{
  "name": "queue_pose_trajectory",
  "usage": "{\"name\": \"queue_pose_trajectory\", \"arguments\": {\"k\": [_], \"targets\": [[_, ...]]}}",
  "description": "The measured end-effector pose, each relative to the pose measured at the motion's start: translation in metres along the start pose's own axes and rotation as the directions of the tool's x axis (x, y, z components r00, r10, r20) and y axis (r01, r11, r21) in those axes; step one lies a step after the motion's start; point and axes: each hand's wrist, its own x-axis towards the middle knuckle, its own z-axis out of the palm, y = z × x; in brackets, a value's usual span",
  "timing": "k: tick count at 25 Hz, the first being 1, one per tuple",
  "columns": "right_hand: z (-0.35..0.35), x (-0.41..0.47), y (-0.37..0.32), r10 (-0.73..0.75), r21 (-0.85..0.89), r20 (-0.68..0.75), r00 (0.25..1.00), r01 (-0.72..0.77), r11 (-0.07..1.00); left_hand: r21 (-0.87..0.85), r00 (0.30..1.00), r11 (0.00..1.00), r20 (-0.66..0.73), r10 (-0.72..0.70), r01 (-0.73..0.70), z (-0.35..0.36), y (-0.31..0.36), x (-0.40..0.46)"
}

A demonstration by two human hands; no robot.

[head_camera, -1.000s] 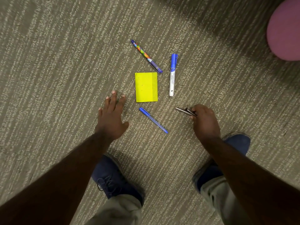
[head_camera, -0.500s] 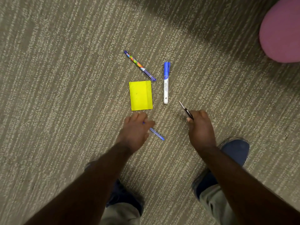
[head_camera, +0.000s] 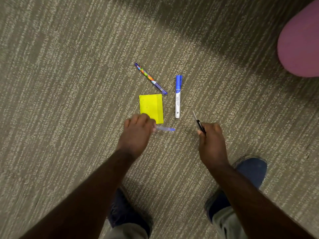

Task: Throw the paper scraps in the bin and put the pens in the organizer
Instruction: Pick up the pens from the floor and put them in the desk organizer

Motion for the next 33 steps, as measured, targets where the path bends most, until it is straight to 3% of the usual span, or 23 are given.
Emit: {"name": "queue_pose_trajectory", "arguments": {"k": [2, 4, 9, 13, 17, 20, 23, 28, 33], "targets": [[0.003, 0.005, -0.005, 0.005, 0.028, -0.019, 1.000, -0.005, 1.000, -0.086, 0.986, 0.991, -0.120, -0.115, 0.105, -0.014, -0.006, 0.017], [0.007, 0.008, -0.007, 0.026, 0.065, -0.019, 0.999, -0.025, 0.998, -0.138, 0.971, 0.977, -0.154, -0.185, 0.164, -0.023, -0.012, 0.040], [0.019, 0.009, -0.002, 0.039, 0.159, 0.040, 0.998, -0.045, 0.986, -0.015, 0.994, 0.998, -0.092, -0.057, 0.056, -0.023, -0.022, 0.095], [0.022, 0.006, 0.006, 0.039, 0.182, 0.053, 0.998, -0.048, 0.982, 0.096, 0.993, 0.990, -0.059, -0.102, 0.108, -0.022, -0.030, 0.124], [0.019, 0.007, 0.005, 0.048, 0.179, 0.061, 0.997, -0.058, 0.982, 0.069, 0.994, 0.994, -0.071, -0.079, 0.084, -0.027, -0.036, 0.122], [0.007, 0.007, -0.014, 0.037, 0.174, 0.057, 0.998, -0.046, 0.984, -0.075, 0.970, 0.973, -0.088, -0.225, 0.219, -0.048, -0.038, 0.102], [-0.022, 0.004, -0.056, -0.001, 0.214, 0.021, 1.000, -0.004, 0.977, -0.318, 0.920, 0.887, -0.092, -0.381, 0.335, -0.089, -0.033, 0.072], [-0.103, -0.003, -0.159, -0.080, 0.291, -0.050, 0.996, 0.091, 0.952, -0.602, 0.932, 0.755, -0.047, -0.358, 0.260, -0.206, -0.013, 0.039], [-0.202, -0.033, -0.271, -0.124, 0.384, -0.121, 0.985, 0.161, 0.909, -0.889, 0.892, 0.395, 0.033, -0.451, 0.232, -0.348, 0.025, 0.010]]}}
